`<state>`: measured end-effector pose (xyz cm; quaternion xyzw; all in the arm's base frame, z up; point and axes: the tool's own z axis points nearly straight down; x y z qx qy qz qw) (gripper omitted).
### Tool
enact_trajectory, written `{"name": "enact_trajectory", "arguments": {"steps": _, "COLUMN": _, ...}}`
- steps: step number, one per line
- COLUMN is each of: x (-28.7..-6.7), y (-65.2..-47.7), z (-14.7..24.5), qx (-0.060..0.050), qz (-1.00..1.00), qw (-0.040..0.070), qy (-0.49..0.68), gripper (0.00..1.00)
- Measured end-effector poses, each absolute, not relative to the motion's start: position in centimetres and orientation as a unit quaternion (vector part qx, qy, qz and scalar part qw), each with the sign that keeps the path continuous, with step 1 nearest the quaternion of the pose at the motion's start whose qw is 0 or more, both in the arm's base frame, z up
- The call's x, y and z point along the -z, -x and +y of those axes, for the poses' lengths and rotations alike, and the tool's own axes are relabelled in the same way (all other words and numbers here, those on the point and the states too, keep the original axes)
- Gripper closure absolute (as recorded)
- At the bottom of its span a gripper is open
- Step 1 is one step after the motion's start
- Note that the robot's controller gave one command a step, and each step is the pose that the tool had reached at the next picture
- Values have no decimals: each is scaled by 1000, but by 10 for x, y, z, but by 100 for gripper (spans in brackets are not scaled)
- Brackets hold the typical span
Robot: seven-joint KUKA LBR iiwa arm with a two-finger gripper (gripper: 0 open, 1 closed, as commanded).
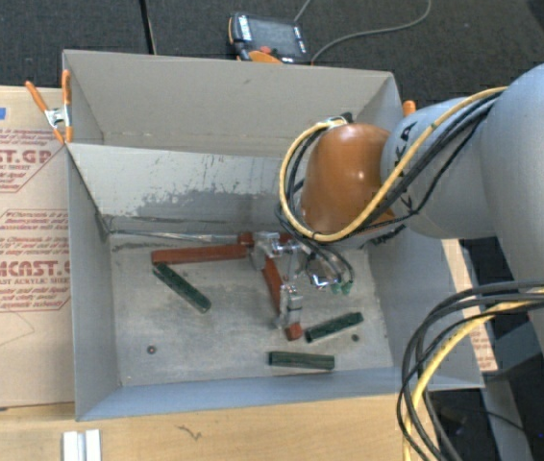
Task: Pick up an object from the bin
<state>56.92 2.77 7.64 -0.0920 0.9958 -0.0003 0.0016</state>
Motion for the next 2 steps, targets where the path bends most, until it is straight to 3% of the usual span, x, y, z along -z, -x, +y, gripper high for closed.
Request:
{"name": "enact_trajectory", "arguments": {"steps": 1, "x": -96, "y": -492, "z": 2, "qx": 0, "qz": 958, "qw": -2, "qy": 287, "gripper": 0}}
{"name": "enact_trajectory", "arguments": {"steps": 2, "x": -68, "y": -513, "z": -74, "qx": 1, "qz": 942, "qw": 0, "qy": 336, "gripper": 0}}
